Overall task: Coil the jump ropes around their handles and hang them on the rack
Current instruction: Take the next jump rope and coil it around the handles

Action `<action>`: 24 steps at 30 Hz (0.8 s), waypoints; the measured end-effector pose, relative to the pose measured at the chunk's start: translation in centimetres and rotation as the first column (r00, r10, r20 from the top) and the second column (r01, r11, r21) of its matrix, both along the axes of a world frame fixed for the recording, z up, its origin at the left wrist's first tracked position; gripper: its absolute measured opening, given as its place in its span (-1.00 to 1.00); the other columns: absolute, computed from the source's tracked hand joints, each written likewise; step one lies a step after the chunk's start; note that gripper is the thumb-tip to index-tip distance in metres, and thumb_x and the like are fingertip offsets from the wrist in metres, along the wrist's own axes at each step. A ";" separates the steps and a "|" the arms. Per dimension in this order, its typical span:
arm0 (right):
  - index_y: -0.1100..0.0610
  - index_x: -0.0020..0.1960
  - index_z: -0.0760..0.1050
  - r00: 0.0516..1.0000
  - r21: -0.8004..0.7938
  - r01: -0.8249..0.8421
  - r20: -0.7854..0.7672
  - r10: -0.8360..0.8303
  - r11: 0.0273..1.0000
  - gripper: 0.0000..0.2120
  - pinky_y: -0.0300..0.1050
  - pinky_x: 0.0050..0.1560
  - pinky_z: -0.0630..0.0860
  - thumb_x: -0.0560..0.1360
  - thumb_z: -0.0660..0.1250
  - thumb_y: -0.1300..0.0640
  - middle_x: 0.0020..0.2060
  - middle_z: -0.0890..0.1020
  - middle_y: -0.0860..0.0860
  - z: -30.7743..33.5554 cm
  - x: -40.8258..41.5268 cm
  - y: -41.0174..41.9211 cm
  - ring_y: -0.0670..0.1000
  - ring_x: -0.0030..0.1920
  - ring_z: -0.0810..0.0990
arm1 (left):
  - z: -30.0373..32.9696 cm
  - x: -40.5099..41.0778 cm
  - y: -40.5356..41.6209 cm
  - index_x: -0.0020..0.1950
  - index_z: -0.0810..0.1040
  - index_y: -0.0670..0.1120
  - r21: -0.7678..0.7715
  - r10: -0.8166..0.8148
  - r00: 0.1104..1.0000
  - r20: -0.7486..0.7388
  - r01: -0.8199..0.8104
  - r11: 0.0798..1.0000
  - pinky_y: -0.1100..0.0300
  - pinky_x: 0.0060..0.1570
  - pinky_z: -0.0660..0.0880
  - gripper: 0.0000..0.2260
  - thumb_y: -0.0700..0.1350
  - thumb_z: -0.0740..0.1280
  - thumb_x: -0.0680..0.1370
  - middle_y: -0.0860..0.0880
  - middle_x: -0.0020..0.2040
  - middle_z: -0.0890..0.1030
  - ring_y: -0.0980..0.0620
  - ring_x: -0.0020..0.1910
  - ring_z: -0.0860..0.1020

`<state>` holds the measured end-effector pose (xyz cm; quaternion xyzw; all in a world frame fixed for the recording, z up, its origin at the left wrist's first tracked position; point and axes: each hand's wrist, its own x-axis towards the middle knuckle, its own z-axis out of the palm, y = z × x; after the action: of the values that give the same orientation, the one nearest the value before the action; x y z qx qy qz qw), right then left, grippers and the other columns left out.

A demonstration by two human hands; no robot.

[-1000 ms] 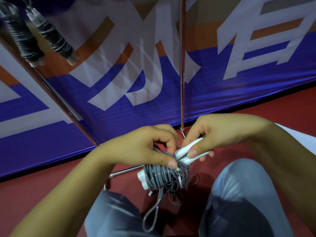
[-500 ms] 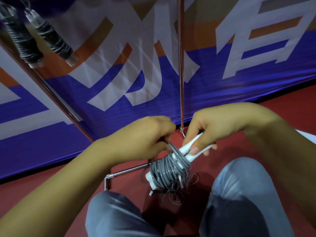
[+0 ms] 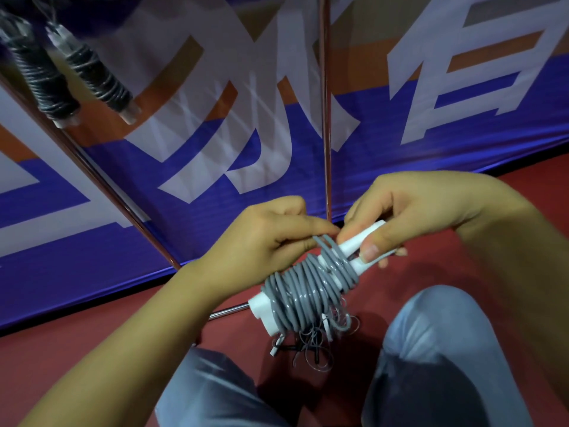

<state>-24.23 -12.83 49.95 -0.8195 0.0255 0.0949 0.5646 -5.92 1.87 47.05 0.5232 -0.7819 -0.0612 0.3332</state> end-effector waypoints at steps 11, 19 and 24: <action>0.10 0.05 0.63 0.912 0.049 0.290 0.289 -0.291 0.956 -0.72 -0.37 -0.24 0.45 0.35 0.42 0.20 -0.29 0.66 -0.13 0.7 -0.6 2.3 -0.20 -0.34 0.56 | 0.7 0.1 -0.6 0.22 0.59 -0.08 0.095 0.008 0.871 -0.491 0.045 0.994 0.35 0.02 0.42 -0.68 0.03 0.28 0.54 0.08 -0.16 0.58 0.20 -0.09 0.55; 0.05 0.08 0.66 0.879 0.072 0.310 0.358 -0.314 0.948 -0.71 -0.29 -0.17 0.50 0.36 0.49 0.15 -0.15 0.66 0.08 0.1 -0.9 2.3 -0.10 -0.22 0.60 | 1.5 0.7 -0.6 0.16 0.59 -0.16 0.133 -0.038 0.828 -0.560 0.135 0.982 0.30 0.06 0.44 -0.78 -0.16 0.31 0.54 0.10 -0.04 0.58 0.13 -0.01 0.56; 0.09 0.08 0.62 0.809 0.188 0.347 0.436 -0.395 0.919 -0.68 -0.36 -0.12 0.50 0.33 0.50 0.20 -0.16 0.70 -0.07 0.0 -0.4 2.8 -0.14 -0.14 0.65 | 1.8 -0.1 -0.8 0.04 0.59 -0.22 0.012 0.131 0.884 -0.449 -0.140 0.990 0.32 0.04 0.48 -0.79 -0.19 0.30 0.45 -0.20 -0.11 0.62 0.01 -0.06 0.57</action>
<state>-24.61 -10.00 49.92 -0.7680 0.0444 -0.2151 0.6016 -5.99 1.12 48.83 0.5449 -0.6461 -0.1486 0.5134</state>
